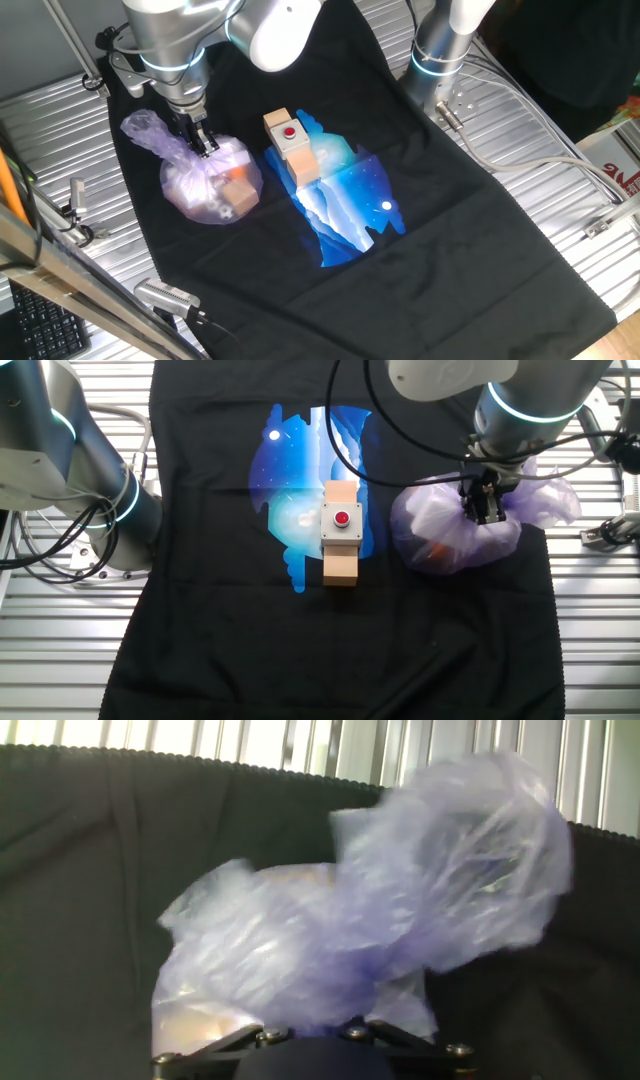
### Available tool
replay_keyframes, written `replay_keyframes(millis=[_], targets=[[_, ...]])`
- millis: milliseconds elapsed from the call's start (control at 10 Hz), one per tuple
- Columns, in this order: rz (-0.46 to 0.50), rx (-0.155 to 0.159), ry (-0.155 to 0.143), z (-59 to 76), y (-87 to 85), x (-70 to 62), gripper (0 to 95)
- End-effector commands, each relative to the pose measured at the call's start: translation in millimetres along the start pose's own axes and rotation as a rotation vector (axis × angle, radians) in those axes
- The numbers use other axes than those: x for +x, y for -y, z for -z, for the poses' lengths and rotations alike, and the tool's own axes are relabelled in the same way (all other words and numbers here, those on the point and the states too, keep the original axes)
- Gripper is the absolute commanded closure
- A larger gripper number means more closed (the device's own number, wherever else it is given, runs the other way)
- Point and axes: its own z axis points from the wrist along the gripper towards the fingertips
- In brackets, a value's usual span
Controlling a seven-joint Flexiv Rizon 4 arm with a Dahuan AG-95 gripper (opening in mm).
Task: Pick up a bag of things
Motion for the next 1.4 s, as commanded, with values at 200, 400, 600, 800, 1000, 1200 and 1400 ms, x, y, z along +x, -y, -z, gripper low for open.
replay_keyframes(millis=[200,400,600,800,1000,1200,1400], targets=[[-0.001,0.002,-0.001,0.0,0.0,0.1,95.0],[-0.007,0.006,0.003,0.7,-0.2,-0.1,95.0],[-0.012,0.012,0.006,6.3,-1.1,-0.3,95.0],[-0.015,0.013,0.009,13.7,-2.4,-0.4,95.0],[-0.016,0.014,0.006,19.1,-3.5,-0.3,95.0],[-0.017,0.013,0.007,21.9,-4.1,-0.2,95.0],[-0.019,0.014,0.006,25.7,-4.9,0.0,95.0]])
